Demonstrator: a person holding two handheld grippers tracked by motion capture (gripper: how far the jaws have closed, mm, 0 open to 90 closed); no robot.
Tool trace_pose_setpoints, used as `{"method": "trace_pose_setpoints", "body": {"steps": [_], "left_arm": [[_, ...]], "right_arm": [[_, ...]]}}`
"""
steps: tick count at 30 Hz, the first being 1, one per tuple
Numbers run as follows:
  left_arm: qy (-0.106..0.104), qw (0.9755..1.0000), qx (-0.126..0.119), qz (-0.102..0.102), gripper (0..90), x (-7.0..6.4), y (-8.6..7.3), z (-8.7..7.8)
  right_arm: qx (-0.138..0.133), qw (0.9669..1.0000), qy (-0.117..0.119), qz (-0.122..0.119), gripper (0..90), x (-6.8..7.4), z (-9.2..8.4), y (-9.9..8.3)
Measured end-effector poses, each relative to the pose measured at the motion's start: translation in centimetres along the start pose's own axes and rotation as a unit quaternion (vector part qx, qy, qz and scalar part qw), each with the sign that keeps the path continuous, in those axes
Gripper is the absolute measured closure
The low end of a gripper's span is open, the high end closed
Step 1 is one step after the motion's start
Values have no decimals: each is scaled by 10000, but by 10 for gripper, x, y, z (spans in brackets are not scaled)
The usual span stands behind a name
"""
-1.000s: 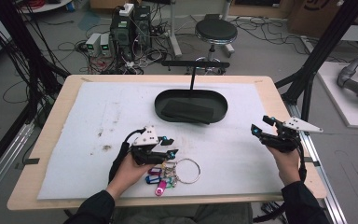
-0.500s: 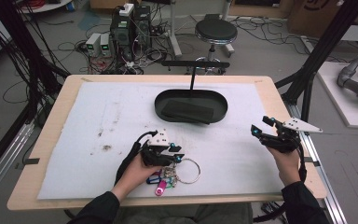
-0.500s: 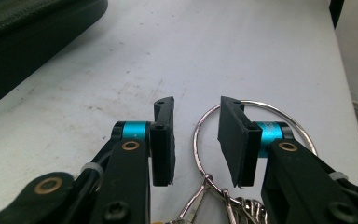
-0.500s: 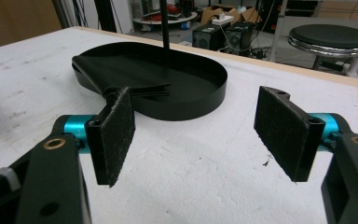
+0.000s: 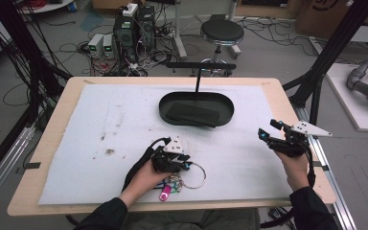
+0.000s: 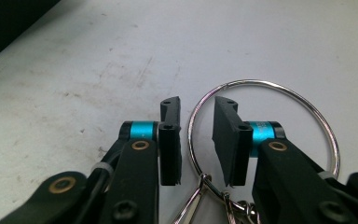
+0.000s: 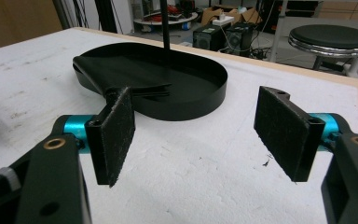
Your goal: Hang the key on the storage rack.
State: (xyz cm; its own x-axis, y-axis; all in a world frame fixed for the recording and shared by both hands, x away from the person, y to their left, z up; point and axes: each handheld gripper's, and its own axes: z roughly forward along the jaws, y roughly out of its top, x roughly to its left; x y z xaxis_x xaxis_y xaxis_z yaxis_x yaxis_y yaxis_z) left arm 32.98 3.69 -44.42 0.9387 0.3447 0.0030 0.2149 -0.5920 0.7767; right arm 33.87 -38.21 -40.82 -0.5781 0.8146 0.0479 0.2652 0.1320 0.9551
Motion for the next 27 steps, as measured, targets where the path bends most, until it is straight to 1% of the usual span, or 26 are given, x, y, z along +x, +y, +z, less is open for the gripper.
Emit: {"method": "trace_pose_setpoints", "body": {"steps": [3,4,6,8,10,11,13,16,19,22,25,27], "left_arm": [[26,10000,76,-11,730,1,-1,1],[55,9999,134,-3,736,0,-1,2],[49,9997,256,26,739,-1,-2,4],[90,9995,276,80,746,-2,-1,4],[98,9995,272,82,763,-2,-1,4],[107,9995,271,90,783,-2,-1,4],[124,9994,285,142,853,-3,-1,4],[114,9995,278,101,860,-2,-1,4],[97,9997,228,32,862,-1,-2,4],[140,9998,151,7,862,0,-2,1],[157,9999,-29,-56,862,2,-2,-4],[217,9996,-170,-63,863,3,-1,-8]], "right_arm": [[-8,10000,-8,-2,297,-1,0,0],[-10,10000,-9,-2,296,-1,-1,0],[-18,10000,-11,-1,296,-1,-1,0],[-20,10000,-6,8,297,-1,-1,0],[-26,10000,-3,4,297,0,-1,0],[-21,10000,-5,-8,297,0,-1,0],[-28,10000,-9,-25,297,0,-1,0],[-46,10000,4,-27,297,0,-1,0],[-44,10000,4,-15,297,1,-1,1],[-72,10000,1,-16,297,1,-1,1],[-93,10000,12,2,297,1,-2,1],[-107,9999,31,30,297,1,-2,1]]}}
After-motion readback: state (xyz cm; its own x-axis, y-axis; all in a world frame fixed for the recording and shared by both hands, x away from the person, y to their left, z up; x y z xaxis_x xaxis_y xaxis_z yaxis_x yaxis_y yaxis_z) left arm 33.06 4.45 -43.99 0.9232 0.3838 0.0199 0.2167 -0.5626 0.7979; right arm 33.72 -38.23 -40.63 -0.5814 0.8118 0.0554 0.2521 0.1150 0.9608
